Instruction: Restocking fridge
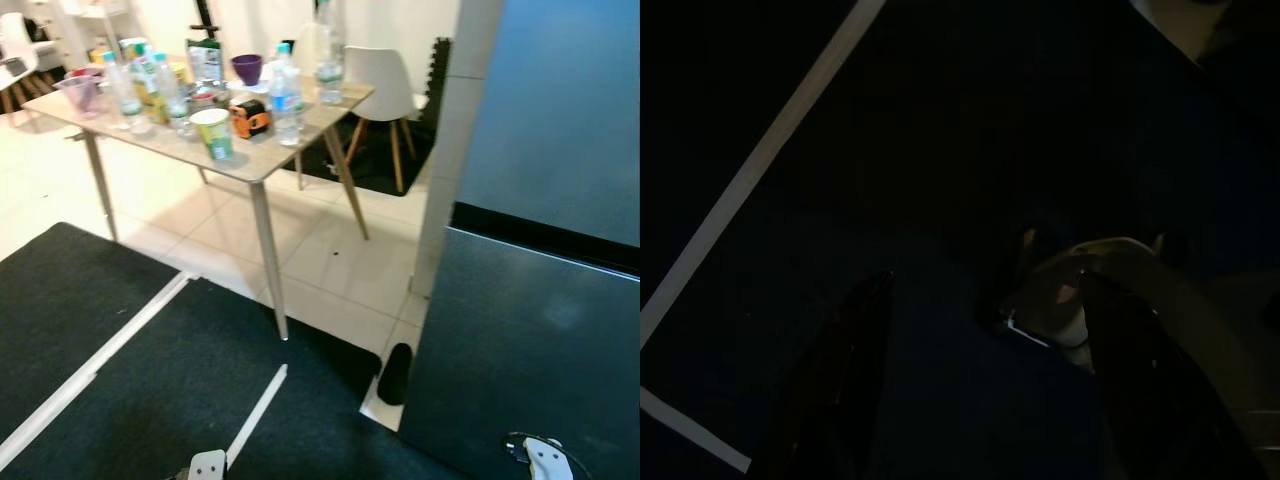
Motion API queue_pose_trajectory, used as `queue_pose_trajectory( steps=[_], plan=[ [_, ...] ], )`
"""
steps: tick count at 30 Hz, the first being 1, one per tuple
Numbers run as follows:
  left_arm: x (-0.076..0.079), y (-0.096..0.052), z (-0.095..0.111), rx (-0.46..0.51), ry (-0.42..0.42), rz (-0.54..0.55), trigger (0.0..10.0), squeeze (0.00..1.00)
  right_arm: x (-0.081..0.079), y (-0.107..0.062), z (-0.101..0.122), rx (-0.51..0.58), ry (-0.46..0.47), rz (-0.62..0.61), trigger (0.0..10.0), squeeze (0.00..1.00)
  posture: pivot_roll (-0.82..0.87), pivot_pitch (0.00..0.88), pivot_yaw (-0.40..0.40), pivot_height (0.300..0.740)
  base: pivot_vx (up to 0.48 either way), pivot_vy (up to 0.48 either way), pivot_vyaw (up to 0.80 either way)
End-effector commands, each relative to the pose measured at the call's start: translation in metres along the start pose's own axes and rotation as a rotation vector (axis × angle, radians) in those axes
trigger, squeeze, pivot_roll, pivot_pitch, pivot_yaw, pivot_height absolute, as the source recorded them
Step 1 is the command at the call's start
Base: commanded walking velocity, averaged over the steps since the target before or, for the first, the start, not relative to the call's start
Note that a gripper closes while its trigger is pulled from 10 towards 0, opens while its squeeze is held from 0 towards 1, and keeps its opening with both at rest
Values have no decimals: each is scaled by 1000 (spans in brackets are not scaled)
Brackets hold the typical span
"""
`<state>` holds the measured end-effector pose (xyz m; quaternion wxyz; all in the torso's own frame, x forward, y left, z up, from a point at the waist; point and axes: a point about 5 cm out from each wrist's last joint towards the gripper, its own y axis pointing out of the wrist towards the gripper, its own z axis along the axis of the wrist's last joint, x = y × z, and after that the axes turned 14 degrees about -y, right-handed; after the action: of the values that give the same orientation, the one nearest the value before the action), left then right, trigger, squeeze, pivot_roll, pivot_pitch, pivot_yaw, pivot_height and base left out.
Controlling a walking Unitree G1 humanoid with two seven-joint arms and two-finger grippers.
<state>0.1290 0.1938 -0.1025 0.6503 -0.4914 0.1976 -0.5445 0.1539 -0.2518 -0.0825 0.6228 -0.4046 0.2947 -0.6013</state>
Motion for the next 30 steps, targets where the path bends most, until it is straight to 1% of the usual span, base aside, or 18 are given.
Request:
queue_pose_trajectory(
  steps=[1, 3, 8, 9, 13, 20, 30],
  plan=[
    [-11, -3, 4, 1, 15, 34, 10000, 0, -6, 1, -3, -17, -16, 14, 10000, 0, -2, 46, 27, 740, 0, 0, 781],
    [-13, -2, 12, 32, -7, 49, 10000, 0, -10, 1, -4, -31, -49, 29, 10000, 0, 7, 22, 20, 740, 0, 0, 781],
    [-16, -3, 13, 30, -5, 72, 10000, 0, -9, 2, -2, -32, -55, 20, 10000, 0, 4, 12, 23, 740, 0, 0, 781],
    [-17, -3, 14, 31, -7, 76, 10000, 0, -9, 2, 1, -26, -57, 20, 10000, 0, 10, 0, 21, 740, 0, 0, 781],
    [-17, -3, 16, 44, -25, 80, 10000, 0, -11, 4, 7, -16, -74, 27, 10000, 0, 20, 0, 24, 740, 0, 0, 781],
    [-18, -3, 17, 34, -11, 89, 10000, 0, -18, 7, 18, 6, -86, 46, 10000, 0, 16, 0, 32, 740, 0, 0, 782],
    [-14, -2, 12, 17, -23, 95, 10000, 0, -21, 7, 19, 1, -99, 54, 10000, 0, 11, 0, 24, 740, 0, 0, 782]
  ],
)
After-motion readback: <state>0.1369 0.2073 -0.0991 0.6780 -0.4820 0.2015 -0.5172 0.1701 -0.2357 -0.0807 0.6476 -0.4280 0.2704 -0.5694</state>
